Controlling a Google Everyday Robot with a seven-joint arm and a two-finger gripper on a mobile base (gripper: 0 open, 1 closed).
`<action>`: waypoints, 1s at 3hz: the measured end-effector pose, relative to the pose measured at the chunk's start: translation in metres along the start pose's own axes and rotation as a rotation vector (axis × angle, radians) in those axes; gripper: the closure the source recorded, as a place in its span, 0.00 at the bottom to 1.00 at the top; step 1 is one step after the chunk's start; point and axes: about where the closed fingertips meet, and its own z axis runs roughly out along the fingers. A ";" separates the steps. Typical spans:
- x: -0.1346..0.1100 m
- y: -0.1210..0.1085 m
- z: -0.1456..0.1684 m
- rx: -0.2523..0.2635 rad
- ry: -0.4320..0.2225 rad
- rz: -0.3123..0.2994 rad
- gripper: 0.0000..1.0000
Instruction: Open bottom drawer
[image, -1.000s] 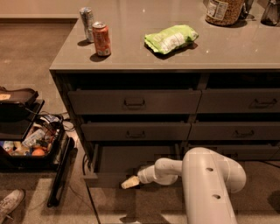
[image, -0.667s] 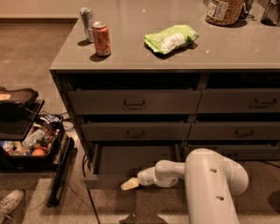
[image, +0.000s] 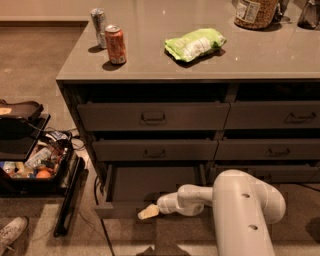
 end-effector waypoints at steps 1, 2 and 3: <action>0.003 0.004 -0.001 -0.005 -0.002 0.011 0.00; 0.004 0.007 -0.001 -0.008 -0.003 0.021 0.00; 0.005 0.014 -0.011 0.028 0.001 0.023 0.00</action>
Offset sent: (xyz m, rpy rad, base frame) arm -0.0313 0.0001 -0.0316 0.0431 0.0492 -0.0380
